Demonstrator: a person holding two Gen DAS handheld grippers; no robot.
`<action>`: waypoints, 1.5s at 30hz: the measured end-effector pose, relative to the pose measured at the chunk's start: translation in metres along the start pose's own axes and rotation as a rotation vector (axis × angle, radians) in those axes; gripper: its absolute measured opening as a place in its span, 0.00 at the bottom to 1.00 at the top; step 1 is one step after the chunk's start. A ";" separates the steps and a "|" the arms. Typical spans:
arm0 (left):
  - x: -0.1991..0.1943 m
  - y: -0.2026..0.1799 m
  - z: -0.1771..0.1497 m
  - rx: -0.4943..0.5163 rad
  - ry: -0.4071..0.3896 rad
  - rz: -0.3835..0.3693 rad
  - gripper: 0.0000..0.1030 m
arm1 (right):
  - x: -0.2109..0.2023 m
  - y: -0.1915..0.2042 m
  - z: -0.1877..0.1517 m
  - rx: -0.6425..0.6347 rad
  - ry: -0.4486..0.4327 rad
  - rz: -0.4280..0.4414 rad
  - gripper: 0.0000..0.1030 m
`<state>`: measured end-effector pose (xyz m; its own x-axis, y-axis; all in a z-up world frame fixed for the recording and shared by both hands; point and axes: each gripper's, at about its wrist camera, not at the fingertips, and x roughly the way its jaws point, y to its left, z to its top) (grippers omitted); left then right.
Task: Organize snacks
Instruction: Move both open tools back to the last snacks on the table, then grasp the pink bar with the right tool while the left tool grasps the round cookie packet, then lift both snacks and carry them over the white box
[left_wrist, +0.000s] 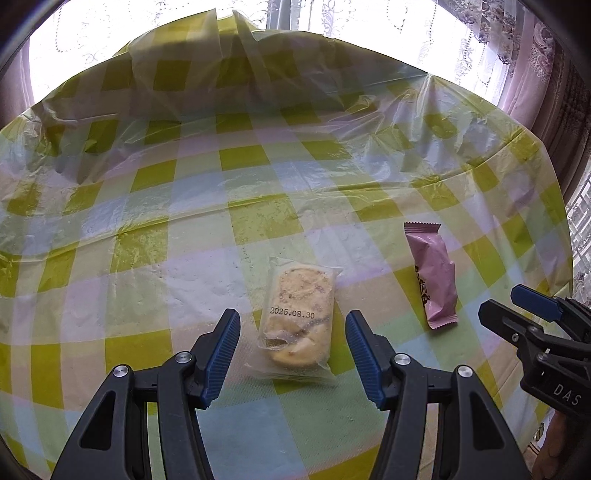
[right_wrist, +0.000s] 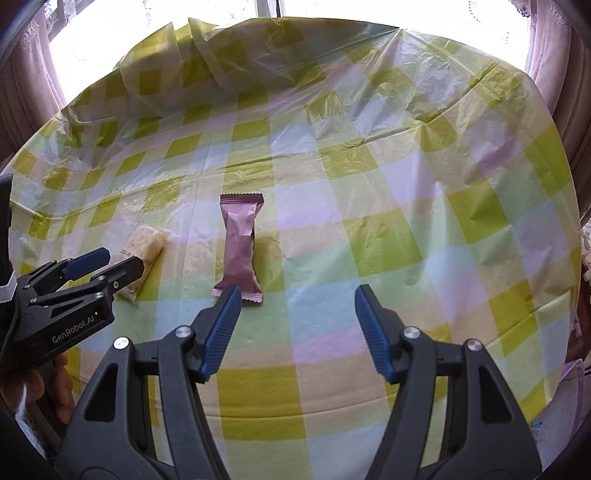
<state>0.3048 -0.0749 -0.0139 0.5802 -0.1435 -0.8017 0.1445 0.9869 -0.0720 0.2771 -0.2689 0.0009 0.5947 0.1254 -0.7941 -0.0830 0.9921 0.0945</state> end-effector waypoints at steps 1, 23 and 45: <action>0.002 -0.001 0.000 0.009 -0.002 0.007 0.59 | 0.004 0.004 0.001 -0.006 0.005 0.000 0.65; 0.010 -0.004 -0.009 0.054 -0.010 0.045 0.47 | 0.054 0.031 0.022 -0.052 0.034 -0.010 0.31; -0.005 -0.020 -0.027 0.062 0.093 0.043 0.35 | 0.026 0.040 -0.015 -0.139 0.106 -0.012 0.22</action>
<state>0.2774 -0.0915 -0.0244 0.5102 -0.0908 -0.8552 0.1720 0.9851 -0.0020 0.2775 -0.2265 -0.0248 0.5091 0.1041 -0.8544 -0.1907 0.9816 0.0060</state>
